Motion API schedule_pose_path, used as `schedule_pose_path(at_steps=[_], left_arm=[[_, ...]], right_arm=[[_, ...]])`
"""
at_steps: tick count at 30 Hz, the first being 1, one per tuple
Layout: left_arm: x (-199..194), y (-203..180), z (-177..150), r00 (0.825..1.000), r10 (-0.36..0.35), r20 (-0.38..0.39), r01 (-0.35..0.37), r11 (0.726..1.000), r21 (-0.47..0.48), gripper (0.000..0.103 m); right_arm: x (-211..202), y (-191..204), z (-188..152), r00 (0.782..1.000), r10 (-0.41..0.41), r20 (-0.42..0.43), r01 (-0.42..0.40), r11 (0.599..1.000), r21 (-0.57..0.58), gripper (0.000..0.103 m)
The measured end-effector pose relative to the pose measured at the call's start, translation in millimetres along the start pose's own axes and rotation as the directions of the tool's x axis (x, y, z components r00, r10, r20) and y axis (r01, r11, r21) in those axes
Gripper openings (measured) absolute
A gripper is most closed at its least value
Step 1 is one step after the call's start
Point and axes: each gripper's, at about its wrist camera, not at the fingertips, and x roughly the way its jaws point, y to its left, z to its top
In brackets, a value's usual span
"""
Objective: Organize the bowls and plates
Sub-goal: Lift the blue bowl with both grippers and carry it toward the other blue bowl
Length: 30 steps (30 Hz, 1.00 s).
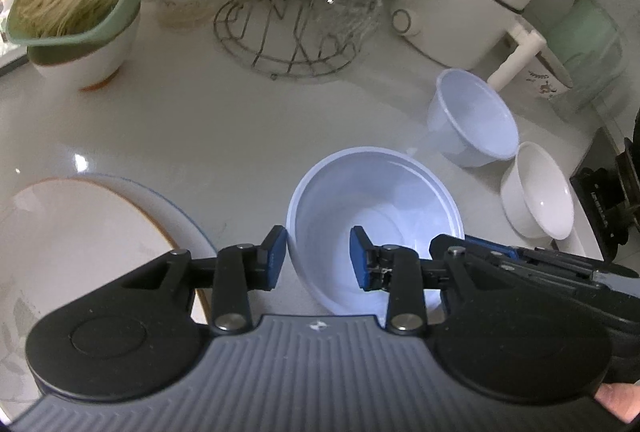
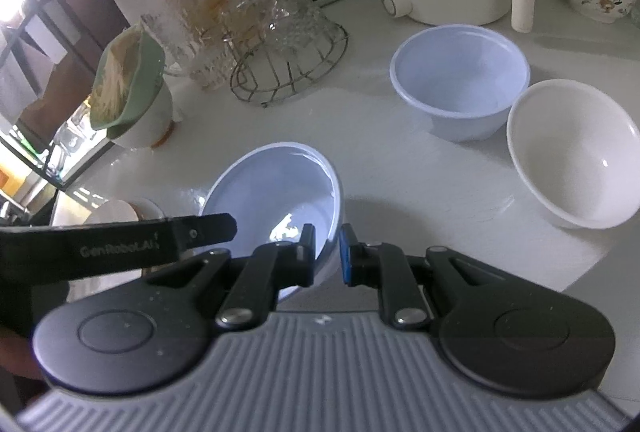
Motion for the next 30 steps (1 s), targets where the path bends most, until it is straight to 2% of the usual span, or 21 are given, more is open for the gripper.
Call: schedule_pose_path(at_steps=[11,13,17,30], left_arm=[[-6.9,-3.6,-1.4,1.000,0.010,0.014,-0.010,1.000,0.001,0.043],[-14.8,-3.6,0.3,0.999,0.016,0.031,-0.017,1.000,0.002,0.044],[-34.0,-4.5,5.4,0.998,0.017,0.064,-0.018,1.000,0.003,0.044],[-100.3,-21.1,18.0,0.988,-0.026,0.152,0.018,0.998,0.056,0.045]], right_arm=[[-5.7,1.0,1.3,0.999,-0.001,0.034,0.001,1.000,-0.005,0.018],[-11.3,0.6,3.5,0.999,0.007,0.045,-0.007,1.000,-0.005,0.027],[-25.3,3.5,8.3,0.997,0.008,0.080,-0.006,1.000,-0.017,0.035],[-84.6,23.0,15.7,0.981,-0.007,0.195,0.015,0.999,-0.038,0.035]])
